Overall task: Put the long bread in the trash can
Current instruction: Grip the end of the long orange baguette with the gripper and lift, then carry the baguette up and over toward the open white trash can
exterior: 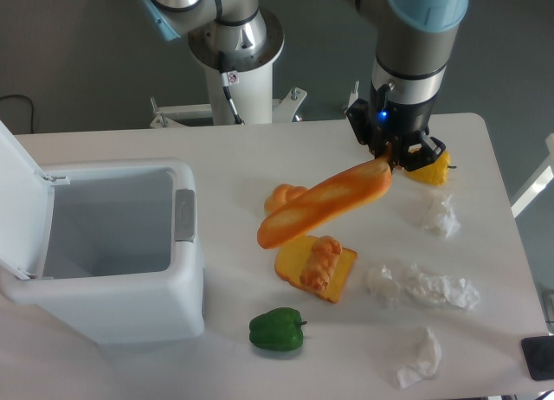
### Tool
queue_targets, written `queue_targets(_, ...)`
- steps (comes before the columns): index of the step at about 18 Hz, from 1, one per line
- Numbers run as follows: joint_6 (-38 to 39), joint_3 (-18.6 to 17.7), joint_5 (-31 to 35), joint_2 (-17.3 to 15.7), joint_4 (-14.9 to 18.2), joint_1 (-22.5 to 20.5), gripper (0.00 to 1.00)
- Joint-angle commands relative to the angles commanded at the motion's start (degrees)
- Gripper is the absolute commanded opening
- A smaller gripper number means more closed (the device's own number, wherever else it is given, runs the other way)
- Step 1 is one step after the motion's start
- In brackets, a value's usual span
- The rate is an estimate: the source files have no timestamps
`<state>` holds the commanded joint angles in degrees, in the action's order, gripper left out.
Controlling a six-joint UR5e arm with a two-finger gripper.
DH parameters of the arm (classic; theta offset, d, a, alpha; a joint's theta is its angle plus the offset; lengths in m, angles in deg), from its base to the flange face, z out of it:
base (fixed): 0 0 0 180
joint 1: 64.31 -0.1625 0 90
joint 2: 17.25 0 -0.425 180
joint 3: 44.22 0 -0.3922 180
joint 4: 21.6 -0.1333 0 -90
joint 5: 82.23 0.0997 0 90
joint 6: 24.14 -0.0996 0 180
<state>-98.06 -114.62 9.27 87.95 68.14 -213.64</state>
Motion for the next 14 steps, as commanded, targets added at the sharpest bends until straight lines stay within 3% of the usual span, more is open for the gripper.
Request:
queue_targets(9,0.0,-0.2,-0.3,-2.8,0.1,-0.6,0.02)
queue_targets(14,1.0,-0.2,-4.1,-8.6,0.8,-0.8,0.02)
